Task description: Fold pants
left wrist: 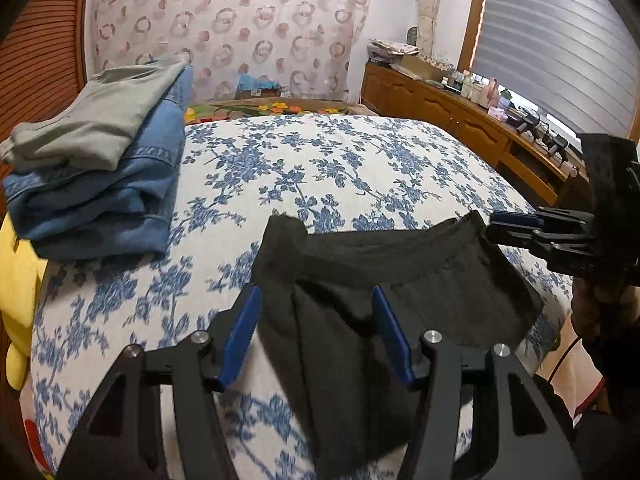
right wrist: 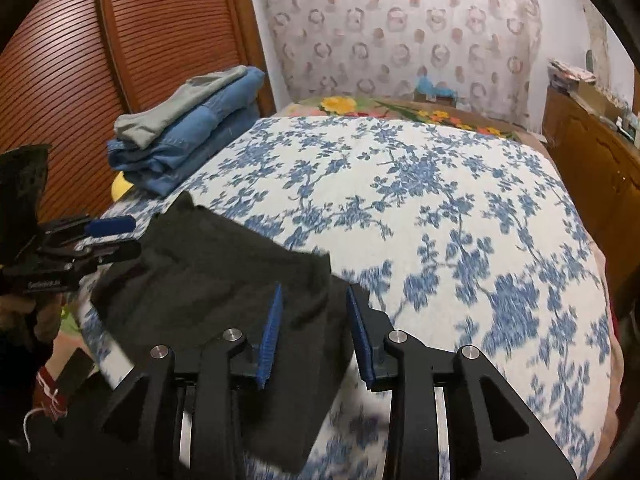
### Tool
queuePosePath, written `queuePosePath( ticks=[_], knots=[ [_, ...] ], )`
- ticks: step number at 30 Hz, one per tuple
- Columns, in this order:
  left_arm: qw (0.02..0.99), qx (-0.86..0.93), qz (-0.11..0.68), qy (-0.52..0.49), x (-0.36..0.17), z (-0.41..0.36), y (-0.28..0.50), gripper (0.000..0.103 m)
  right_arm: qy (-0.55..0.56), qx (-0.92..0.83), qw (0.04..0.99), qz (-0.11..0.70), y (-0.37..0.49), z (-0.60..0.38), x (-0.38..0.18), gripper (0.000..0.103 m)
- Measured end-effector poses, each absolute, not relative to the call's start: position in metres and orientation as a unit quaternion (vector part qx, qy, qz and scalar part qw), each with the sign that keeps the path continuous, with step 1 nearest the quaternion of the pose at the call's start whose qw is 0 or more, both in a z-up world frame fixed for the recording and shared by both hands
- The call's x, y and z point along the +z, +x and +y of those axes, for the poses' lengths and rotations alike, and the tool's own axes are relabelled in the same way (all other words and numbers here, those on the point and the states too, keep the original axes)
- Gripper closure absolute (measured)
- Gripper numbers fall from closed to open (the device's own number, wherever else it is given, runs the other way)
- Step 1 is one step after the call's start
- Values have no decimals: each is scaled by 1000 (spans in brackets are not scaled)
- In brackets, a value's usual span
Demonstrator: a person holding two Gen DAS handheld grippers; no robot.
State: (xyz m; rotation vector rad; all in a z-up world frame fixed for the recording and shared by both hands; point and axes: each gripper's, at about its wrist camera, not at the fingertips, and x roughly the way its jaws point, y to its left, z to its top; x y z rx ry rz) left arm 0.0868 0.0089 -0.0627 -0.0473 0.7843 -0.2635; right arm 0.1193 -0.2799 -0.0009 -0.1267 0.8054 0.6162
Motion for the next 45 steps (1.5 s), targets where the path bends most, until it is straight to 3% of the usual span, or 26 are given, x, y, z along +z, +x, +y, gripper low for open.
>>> queuePosePath(
  ticks=[2, 3, 4, 12, 17, 19, 22, 28, 33, 45],
  knots=[
    [915, -125, 384, -20, -64, 8, 92, 46, -63, 296, 870, 389, 128, -275, -3, 72],
    [914, -123, 385, -20, -65, 8, 95, 46, -64, 296, 869, 391, 130, -274, -4, 83],
    [914, -123, 386, -21, -66, 8, 97, 46, -67, 300, 867, 393, 133, -272, -5, 99],
    [907, -114, 404, -35, -82, 16, 107, 46, -71, 266, 889, 367, 136, -273, 0, 99],
    [905, -116, 407, -44, -86, 19, 107, 46, -74, 269, 884, 375, 130, -276, 2, 91],
    [906, -115, 406, -42, -86, 18, 106, 45, -76, 267, 882, 381, 124, -278, 2, 78],
    [907, -114, 405, -35, -86, 17, 106, 45, -80, 257, 881, 390, 116, -282, -2, 65],
    [907, -114, 404, -32, -86, 16, 104, 45, -76, 238, 877, 410, 105, -288, -10, 55],
    [907, -114, 404, -31, -86, 15, 105, 45, -75, 228, 880, 409, 100, -289, -11, 49],
    [907, -114, 404, -31, -87, 15, 104, 45, -78, 244, 872, 418, 128, -273, -26, 49]
  ],
)
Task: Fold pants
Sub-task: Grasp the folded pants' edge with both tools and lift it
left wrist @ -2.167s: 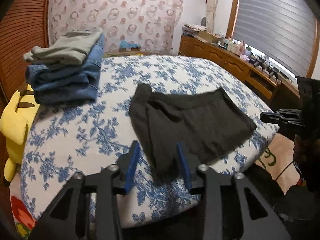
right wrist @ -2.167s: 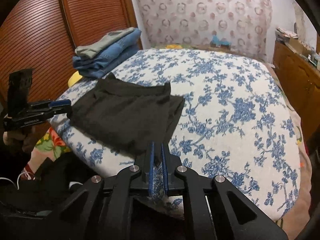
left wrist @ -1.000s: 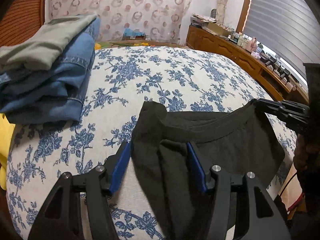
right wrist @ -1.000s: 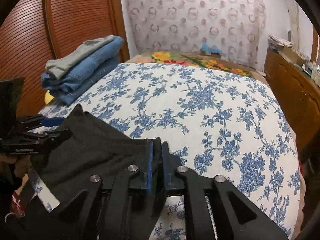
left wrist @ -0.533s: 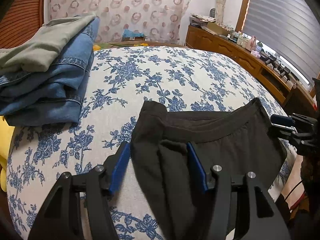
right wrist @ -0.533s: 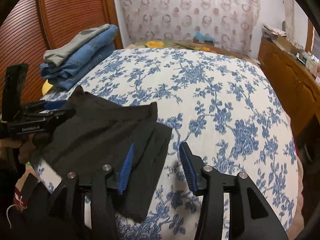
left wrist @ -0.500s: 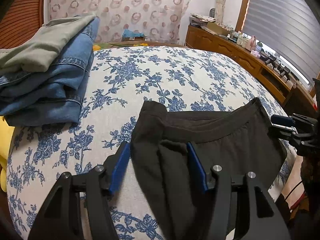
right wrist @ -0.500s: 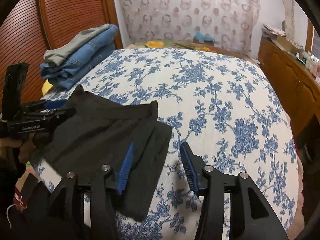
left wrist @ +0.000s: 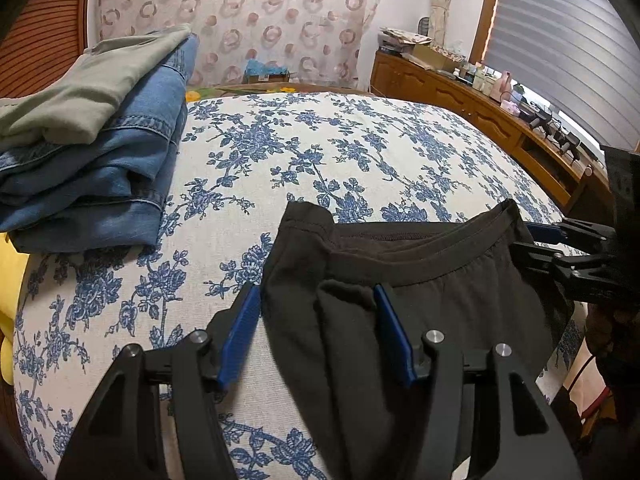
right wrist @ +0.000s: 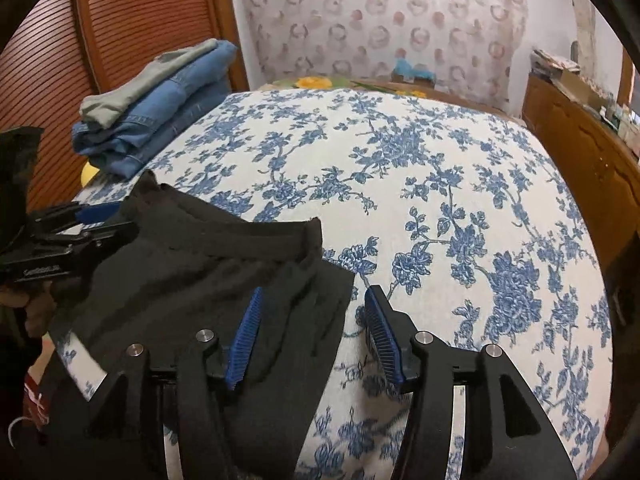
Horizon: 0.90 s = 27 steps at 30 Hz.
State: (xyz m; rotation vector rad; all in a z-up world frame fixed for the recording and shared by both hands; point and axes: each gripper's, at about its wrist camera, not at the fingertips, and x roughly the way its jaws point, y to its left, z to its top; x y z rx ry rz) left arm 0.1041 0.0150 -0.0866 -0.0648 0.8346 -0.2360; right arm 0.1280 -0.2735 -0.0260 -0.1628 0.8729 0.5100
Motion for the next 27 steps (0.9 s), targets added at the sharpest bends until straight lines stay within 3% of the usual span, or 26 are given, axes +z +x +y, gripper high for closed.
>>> queuePosePath(
  ticks=[10, 14, 20, 24, 27],
  knots=[
    [907, -115, 404, -31, -86, 15, 104, 45, -77, 250, 878, 400, 122, -275, -32, 48],
    [907, -115, 405, -33, -87, 15, 103, 45, -71, 264, 875, 400, 120, -274, -31, 64],
    [906, -129, 403, -33, -85, 12, 102, 63, -59, 280, 867, 409, 122, -273, -30, 79],
    [903, -148, 402, -37, -82, 10, 100, 82, -59, 288, 863, 411, 119, -270, -30, 92],
    [907, -144, 393, -35, -77, 9, 96, 88, -67, 289, 866, 403, 115, -267, -26, 96]
  ],
)
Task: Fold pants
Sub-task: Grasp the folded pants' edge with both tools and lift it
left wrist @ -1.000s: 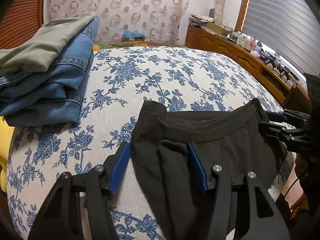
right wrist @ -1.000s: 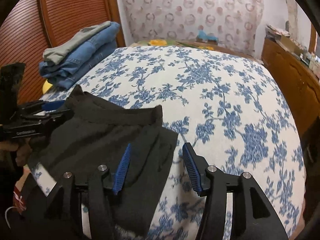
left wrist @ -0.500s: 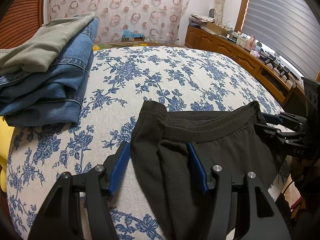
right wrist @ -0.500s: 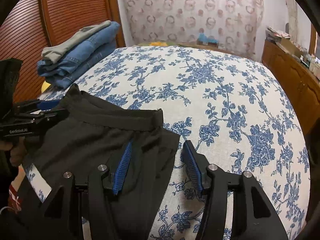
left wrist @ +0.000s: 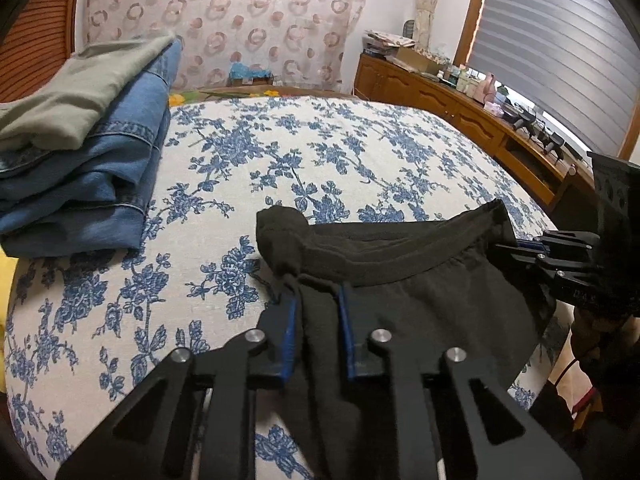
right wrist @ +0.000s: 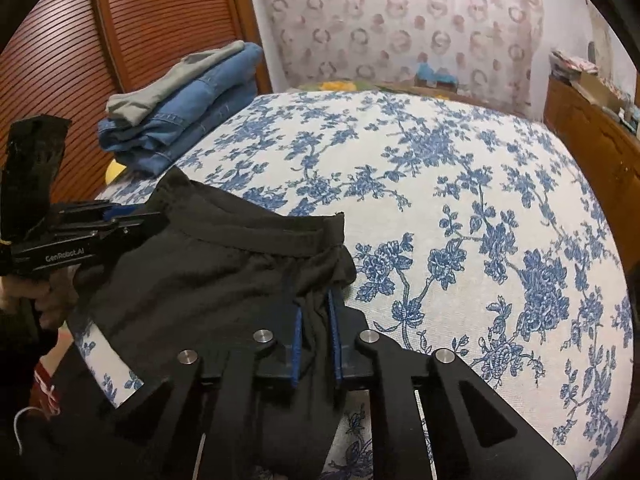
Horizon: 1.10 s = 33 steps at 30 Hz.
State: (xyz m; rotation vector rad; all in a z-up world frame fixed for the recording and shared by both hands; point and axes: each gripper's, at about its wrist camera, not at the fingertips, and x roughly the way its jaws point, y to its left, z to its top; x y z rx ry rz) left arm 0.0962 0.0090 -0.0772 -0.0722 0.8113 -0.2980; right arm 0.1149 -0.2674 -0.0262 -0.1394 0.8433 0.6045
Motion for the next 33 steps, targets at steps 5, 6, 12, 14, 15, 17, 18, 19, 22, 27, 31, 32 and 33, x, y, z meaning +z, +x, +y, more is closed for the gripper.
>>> queuePosePath(
  ticks=[5, 6, 12, 14, 15, 17, 18, 19, 22, 27, 31, 32, 33],
  knots=[
    [918, -150, 364, -38, -63, 9, 83, 92, -59, 292, 874, 384, 108, -269, -17, 97],
    [921, -150, 358, -37, -57, 8, 80, 92, -59, 293, 875, 381, 106, -269, -14, 97],
    [932, -156, 324, -38, -33, 7, 70, 92, -52, 302, 885, 349, 93, -272, 8, 98],
    [935, -157, 314, -41, -25, 7, 68, 92, -51, 304, 888, 341, 91, -273, 16, 98],
    [937, -157, 310, -42, -23, 8, 67, 92, -51, 304, 891, 335, 89, -273, 20, 98],
    [940, -157, 301, -41, -17, 9, 67, 92, -51, 305, 894, 326, 88, -274, 27, 98],
    [941, -157, 296, -41, -13, 9, 66, 92, -51, 305, 896, 320, 87, -274, 31, 98],
    [943, -158, 291, -40, -9, 9, 66, 92, -51, 306, 897, 316, 86, -275, 35, 98],
    [947, -158, 277, -37, 3, 9, 63, 92, -53, 308, 901, 302, 84, -276, 47, 98],
    [953, -159, 254, -37, 21, 11, 57, 92, -57, 312, 906, 279, 80, -278, 69, 98],
    [956, -158, 245, -28, 29, 11, 56, 92, -60, 315, 910, 264, 79, -278, 81, 98],
    [957, -156, 243, -27, 31, 12, 55, 92, -59, 316, 910, 261, 78, -278, 83, 98],
    [958, -155, 241, -27, 32, 13, 54, 92, -60, 318, 910, 259, 79, -277, 85, 98]
  ],
)
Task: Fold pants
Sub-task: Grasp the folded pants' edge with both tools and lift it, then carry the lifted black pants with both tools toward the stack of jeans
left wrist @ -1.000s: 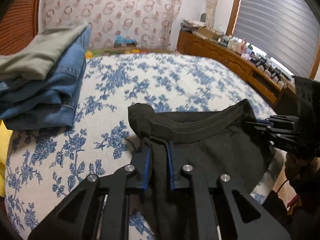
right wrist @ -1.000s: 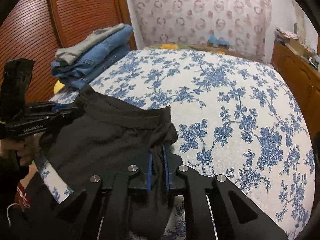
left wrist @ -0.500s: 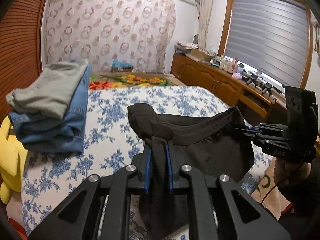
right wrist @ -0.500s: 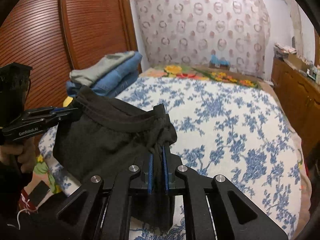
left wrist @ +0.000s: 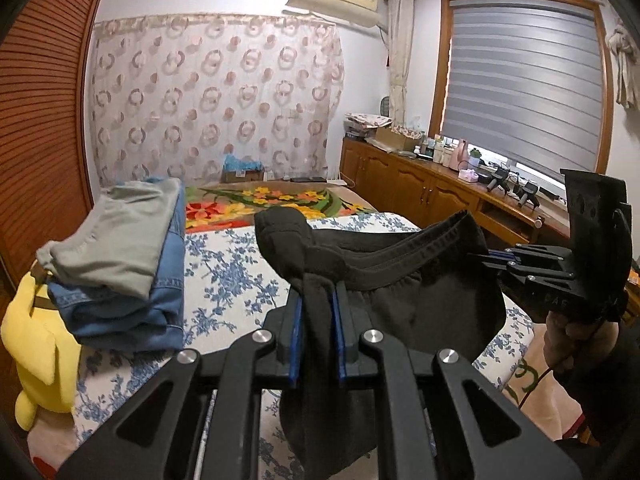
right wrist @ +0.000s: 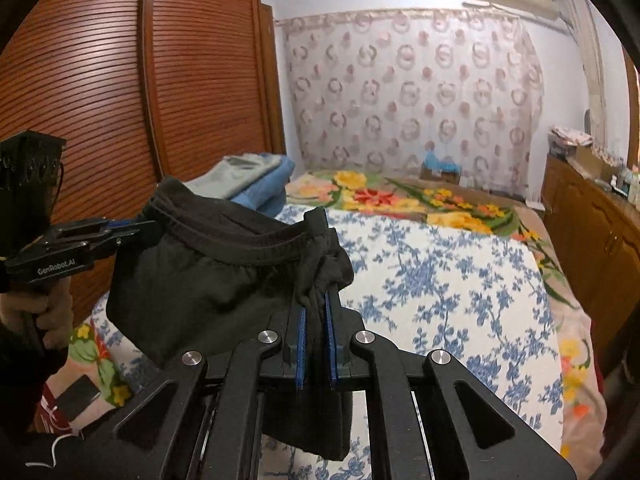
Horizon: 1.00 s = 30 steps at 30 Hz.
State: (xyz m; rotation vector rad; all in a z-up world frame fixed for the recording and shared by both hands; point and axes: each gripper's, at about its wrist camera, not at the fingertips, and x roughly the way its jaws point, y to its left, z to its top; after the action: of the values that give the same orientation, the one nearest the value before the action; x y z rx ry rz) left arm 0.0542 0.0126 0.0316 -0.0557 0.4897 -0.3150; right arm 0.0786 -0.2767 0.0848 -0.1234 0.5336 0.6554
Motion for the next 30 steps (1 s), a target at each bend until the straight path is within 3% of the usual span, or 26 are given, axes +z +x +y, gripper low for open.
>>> queuePosePath(
  ticks=[30],
  knots=[
    [961, -107, 252, -39, 28, 58, 111, 92, -117, 361, 890, 254, 159, -210, 96, 98]
  ],
)
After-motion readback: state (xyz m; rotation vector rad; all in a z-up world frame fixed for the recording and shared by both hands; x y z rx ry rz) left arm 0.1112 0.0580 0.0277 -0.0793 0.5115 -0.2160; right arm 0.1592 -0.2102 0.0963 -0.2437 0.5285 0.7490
